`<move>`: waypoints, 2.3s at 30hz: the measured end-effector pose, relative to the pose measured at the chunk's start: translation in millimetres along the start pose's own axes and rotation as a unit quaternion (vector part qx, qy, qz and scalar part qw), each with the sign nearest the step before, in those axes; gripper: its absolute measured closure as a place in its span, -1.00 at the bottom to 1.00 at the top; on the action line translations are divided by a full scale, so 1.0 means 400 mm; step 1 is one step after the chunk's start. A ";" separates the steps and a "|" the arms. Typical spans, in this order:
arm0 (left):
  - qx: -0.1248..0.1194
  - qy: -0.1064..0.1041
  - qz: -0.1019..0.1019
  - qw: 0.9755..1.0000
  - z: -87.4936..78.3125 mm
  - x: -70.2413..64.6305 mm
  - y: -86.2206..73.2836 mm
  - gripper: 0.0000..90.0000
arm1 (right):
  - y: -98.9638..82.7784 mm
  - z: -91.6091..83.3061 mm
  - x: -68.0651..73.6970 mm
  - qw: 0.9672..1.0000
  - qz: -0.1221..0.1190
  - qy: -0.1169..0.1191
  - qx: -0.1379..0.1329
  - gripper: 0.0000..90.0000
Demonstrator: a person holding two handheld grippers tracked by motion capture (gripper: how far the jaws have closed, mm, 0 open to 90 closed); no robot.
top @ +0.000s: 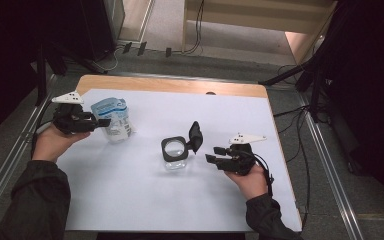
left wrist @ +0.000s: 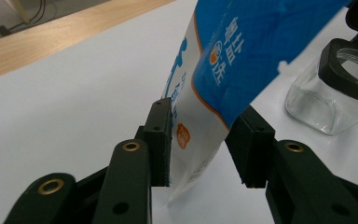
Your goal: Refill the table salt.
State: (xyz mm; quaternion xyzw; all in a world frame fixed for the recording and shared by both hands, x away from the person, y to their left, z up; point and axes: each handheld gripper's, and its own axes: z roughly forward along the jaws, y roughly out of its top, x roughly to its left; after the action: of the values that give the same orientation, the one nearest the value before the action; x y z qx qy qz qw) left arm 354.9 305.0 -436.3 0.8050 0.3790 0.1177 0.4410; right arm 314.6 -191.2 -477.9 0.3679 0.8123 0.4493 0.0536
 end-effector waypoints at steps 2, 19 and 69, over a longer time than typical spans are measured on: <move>-0.002 -0.007 0.014 1.000 0.003 0.005 0.003 0.43 | -0.005 -0.002 0.004 1.000 -0.001 0.000 0.001 0.18; -0.012 -0.031 0.024 0.999 0.017 0.016 0.018 0.91 | -0.011 0.007 0.036 1.000 -0.014 0.015 0.008 0.21; -0.028 -0.026 -0.033 0.999 -0.110 -0.200 0.098 1.00 | 0.070 0.179 0.339 0.988 -0.092 0.126 0.004 0.27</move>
State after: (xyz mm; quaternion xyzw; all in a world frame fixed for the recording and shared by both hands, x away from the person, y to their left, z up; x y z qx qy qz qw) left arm 297.0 262.5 -367.7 0.7824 0.3901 0.0929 0.4765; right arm 261.7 -45.0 -465.7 0.2322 0.8445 0.4825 -0.0096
